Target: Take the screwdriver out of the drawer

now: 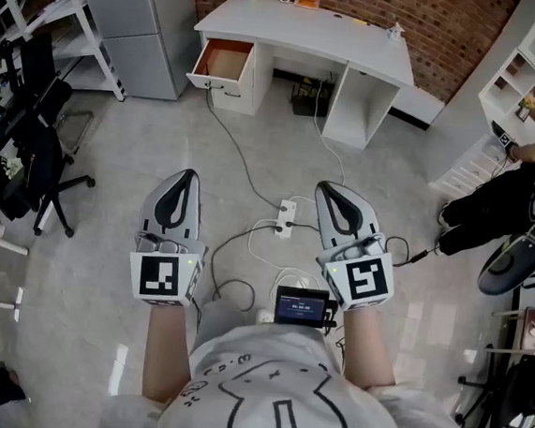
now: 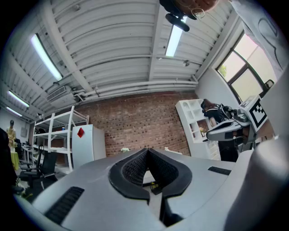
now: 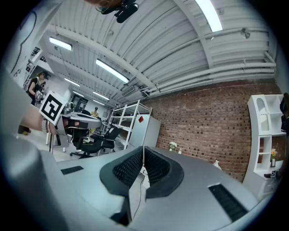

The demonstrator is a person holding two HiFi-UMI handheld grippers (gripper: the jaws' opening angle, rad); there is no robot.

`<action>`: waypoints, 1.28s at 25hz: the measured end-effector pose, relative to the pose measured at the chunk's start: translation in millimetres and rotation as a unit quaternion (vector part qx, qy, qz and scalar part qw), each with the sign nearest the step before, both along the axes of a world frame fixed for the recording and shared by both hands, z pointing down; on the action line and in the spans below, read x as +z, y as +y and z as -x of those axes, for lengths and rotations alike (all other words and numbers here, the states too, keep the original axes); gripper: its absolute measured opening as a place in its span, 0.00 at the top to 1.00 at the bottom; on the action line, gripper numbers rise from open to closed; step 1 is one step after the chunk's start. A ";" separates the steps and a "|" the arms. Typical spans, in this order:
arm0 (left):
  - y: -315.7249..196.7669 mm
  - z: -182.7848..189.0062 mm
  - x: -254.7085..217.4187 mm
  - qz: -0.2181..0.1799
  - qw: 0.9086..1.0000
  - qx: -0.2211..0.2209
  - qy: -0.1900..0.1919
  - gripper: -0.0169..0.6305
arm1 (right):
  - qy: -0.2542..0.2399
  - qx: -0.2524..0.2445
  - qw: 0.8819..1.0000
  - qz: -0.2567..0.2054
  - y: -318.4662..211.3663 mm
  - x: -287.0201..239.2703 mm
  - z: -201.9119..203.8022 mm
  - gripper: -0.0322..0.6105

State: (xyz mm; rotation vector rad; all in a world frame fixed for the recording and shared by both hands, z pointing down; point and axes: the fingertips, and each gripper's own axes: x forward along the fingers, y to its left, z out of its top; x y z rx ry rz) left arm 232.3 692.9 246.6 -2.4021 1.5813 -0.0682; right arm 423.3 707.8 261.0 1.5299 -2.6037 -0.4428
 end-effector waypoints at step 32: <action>-307.7 177.9 12.5 0.029 0.999 0.011 0.023 0.95 | 0.021 0.004 0.999 0.024 -290.7 7.2 173.7 0.92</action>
